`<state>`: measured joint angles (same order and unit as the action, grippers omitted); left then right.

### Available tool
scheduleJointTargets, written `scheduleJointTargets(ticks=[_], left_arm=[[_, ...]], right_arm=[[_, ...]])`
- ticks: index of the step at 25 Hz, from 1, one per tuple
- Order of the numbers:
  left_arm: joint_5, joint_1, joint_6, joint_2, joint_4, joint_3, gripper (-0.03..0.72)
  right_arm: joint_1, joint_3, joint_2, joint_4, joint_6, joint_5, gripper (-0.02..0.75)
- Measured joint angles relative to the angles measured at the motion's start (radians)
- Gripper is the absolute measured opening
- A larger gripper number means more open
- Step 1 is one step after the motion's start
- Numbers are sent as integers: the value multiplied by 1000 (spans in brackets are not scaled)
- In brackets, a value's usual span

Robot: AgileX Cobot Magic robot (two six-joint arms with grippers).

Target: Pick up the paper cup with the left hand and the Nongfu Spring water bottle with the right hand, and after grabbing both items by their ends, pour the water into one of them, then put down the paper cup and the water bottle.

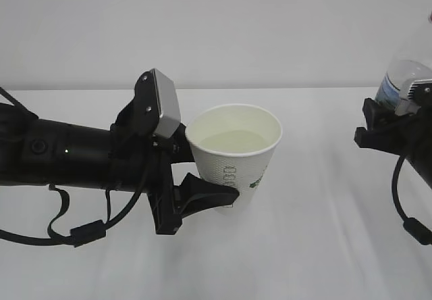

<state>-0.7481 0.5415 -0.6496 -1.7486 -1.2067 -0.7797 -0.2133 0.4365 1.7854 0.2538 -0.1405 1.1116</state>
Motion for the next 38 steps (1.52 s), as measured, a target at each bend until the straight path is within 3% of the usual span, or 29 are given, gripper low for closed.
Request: scheduleJointTargets(ticks=[17,33,38], left_arm=[[0,0,0,0,4,0,489],[0,0,0,0,5,0,489],[0,0,0,0,5,0,489]], right_arm=[[0,200,273,-17,-6,0,494],[0,226,347,-42,-6,7,493],[0,226,347,-42,-6,9,601]])
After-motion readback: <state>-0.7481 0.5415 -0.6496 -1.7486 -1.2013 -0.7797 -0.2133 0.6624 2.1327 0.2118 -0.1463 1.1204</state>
